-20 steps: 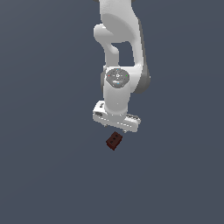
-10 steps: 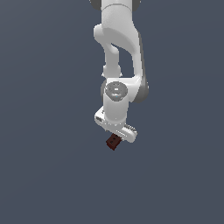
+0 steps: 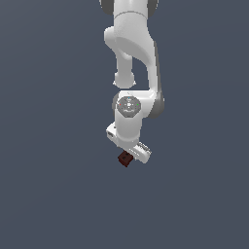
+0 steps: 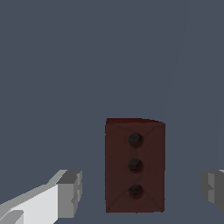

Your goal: Pick up the object and move it to a goal position.

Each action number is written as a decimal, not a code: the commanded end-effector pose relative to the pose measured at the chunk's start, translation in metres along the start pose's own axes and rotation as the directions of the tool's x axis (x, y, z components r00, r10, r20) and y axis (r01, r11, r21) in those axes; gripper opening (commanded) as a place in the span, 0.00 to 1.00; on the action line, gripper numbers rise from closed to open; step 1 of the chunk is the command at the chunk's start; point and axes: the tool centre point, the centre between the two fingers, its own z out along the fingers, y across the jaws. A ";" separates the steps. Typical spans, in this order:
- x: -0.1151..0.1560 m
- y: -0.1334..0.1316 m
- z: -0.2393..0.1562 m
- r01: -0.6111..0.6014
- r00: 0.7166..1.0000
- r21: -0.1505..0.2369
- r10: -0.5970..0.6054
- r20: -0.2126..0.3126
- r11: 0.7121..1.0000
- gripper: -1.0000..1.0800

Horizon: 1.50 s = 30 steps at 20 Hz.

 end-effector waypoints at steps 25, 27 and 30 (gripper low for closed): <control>0.000 0.000 0.051 -0.005 1.000 0.000 0.005 0.000 1.000 0.00; 0.000 0.000 0.051 -0.005 1.000 0.000 0.005 0.000 1.000 0.00; 0.000 0.000 0.050 -0.005 1.000 0.000 0.005 0.000 1.000 0.00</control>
